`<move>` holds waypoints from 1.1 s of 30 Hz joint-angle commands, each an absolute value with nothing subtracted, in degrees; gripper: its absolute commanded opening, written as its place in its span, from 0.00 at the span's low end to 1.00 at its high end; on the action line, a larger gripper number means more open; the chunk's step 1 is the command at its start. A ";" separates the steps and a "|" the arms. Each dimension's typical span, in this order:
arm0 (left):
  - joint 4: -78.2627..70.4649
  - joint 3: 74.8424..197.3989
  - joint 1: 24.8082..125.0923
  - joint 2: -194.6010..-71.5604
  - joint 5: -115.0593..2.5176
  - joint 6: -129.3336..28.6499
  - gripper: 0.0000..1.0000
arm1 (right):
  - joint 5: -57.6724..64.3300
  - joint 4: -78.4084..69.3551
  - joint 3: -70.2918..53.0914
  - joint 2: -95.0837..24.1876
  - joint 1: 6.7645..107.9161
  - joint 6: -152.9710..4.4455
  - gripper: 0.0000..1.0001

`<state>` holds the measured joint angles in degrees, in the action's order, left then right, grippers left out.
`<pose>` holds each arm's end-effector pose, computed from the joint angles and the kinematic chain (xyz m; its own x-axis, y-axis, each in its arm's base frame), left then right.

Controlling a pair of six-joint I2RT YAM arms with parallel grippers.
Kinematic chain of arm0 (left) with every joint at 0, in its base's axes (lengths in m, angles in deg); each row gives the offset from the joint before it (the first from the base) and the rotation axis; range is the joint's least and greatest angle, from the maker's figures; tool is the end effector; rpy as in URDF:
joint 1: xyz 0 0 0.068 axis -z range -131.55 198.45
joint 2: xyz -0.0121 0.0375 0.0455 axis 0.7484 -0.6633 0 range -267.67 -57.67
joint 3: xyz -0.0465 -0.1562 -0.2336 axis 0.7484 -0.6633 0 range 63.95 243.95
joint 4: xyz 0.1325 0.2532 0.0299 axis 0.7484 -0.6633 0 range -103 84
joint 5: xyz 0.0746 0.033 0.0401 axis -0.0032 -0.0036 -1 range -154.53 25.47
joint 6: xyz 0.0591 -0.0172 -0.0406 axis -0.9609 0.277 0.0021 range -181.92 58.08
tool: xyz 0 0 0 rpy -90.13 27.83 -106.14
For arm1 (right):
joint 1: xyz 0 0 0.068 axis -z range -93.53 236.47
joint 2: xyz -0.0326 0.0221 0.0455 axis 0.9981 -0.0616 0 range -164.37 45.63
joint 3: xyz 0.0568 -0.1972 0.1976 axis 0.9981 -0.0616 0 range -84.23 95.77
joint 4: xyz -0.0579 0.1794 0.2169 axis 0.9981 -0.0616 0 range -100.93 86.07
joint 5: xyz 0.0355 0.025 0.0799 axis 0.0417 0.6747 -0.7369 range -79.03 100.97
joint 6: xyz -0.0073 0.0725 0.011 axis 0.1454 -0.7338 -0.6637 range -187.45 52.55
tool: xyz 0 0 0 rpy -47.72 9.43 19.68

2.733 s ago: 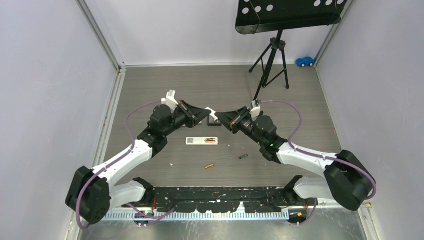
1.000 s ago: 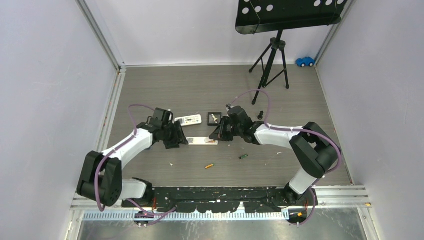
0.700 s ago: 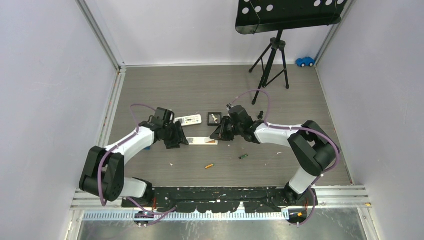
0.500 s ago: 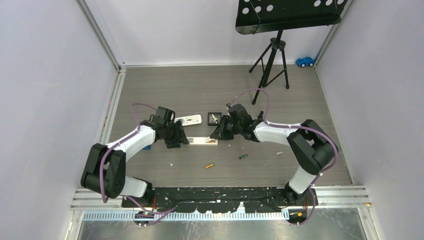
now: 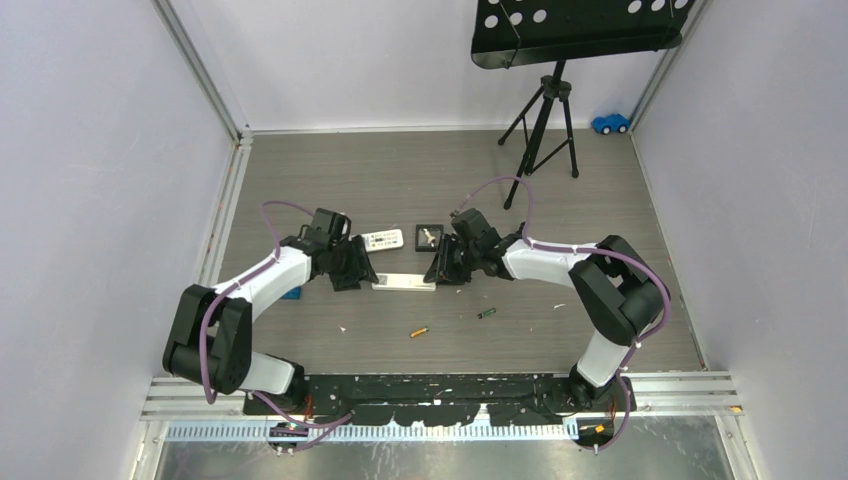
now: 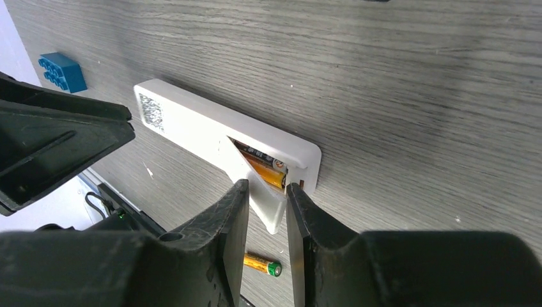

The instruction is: Load the batteries into the remote control

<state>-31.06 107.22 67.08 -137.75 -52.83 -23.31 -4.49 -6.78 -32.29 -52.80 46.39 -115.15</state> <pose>0.2706 -0.1044 0.1521 -0.9047 -0.3399 -0.2569 -0.2062 0.8770 -0.4340 0.2791 0.2563 0.1295 -0.9479 0.1341 -0.2889 -0.0777 0.7823 0.6181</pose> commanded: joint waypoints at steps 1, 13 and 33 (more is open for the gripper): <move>-30.44 109.51 66.86 -137.81 -54.53 -23.85 0.51 | -2.18 -9.62 -31.14 -52.15 45.99 -112.88 0.35; -31.14 110.43 66.90 -138.35 -55.46 -24.37 0.53 | -0.46 -11.54 -30.20 -51.84 46.04 -111.51 0.39; -30.77 110.63 66.88 -140.03 -55.42 -24.57 0.54 | -2.59 -11.82 -30.02 -50.13 46.04 -112.09 0.44</move>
